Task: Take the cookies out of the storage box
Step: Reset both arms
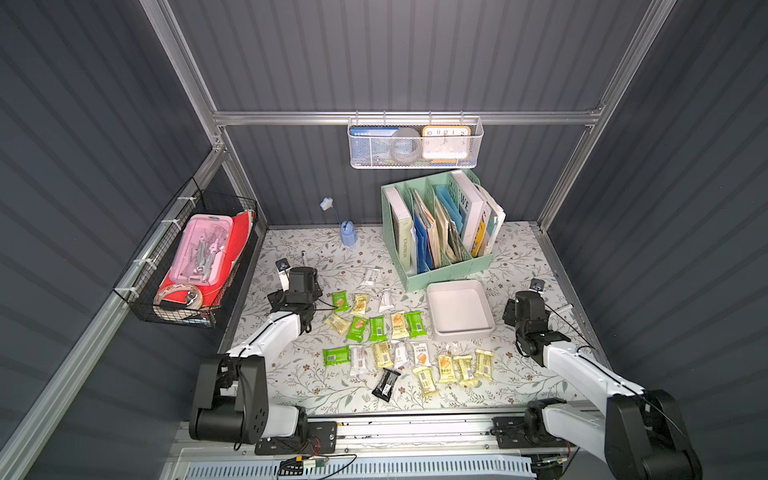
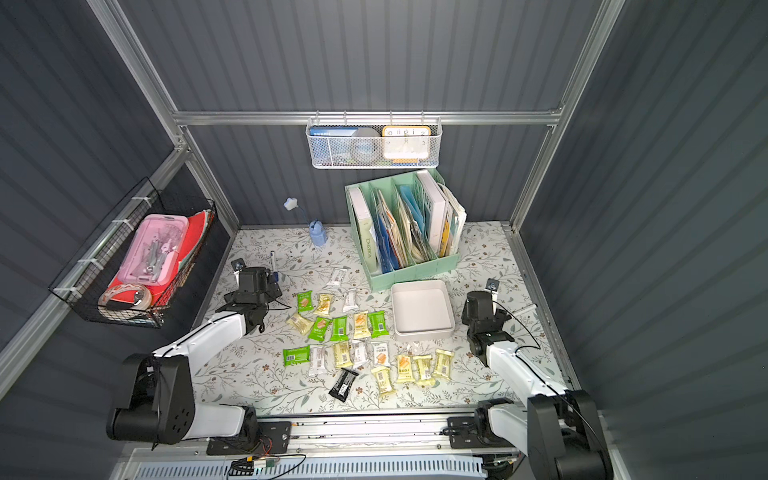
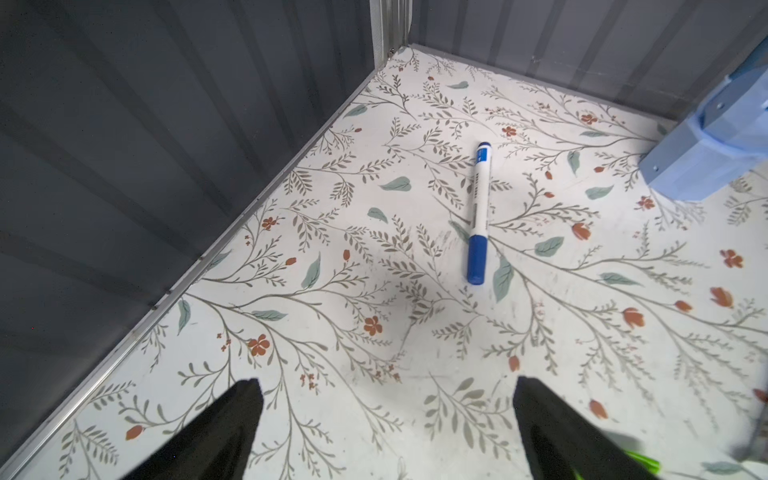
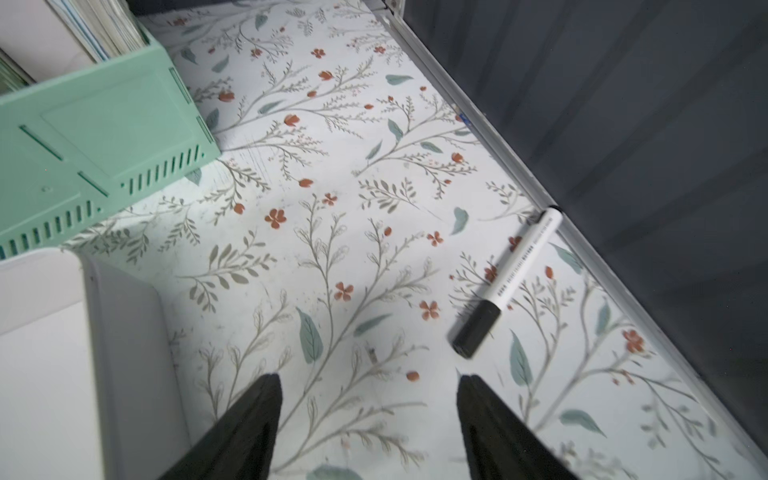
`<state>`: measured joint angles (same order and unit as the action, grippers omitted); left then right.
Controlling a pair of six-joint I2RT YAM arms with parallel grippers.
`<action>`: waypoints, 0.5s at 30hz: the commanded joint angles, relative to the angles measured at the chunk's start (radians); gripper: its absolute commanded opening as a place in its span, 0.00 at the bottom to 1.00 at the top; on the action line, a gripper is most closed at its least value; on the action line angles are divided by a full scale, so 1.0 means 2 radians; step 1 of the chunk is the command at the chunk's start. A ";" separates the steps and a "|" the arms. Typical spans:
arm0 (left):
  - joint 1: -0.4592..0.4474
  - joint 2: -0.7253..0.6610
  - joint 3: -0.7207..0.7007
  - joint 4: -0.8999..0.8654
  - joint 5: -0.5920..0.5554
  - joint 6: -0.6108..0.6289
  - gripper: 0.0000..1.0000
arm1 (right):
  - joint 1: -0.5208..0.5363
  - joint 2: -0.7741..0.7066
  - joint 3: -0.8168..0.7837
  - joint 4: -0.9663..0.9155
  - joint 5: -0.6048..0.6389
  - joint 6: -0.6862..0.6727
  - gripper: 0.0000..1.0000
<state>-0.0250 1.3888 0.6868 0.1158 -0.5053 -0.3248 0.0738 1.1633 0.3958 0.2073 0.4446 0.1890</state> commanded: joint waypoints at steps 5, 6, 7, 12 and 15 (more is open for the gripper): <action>0.040 0.009 -0.076 0.211 0.061 0.056 1.00 | -0.040 0.083 0.005 0.204 -0.099 -0.027 0.74; 0.047 0.014 -0.084 0.234 0.066 0.054 1.00 | -0.041 0.095 0.005 0.226 -0.106 -0.030 0.74; 0.050 0.021 -0.094 0.255 0.071 0.052 1.00 | -0.042 0.110 0.009 0.241 -0.114 -0.041 0.74; 0.065 0.061 -0.117 0.329 0.093 0.042 1.00 | -0.044 0.181 -0.002 0.334 -0.135 -0.052 0.75; 0.065 0.087 -0.121 0.372 0.105 0.053 1.00 | -0.045 0.205 -0.021 0.404 -0.144 -0.056 0.79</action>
<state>0.1032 1.5311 0.4583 0.7090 -0.3397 -0.2466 -0.0097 1.5490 0.3798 0.8284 0.1970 0.1028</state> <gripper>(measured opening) 0.995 0.778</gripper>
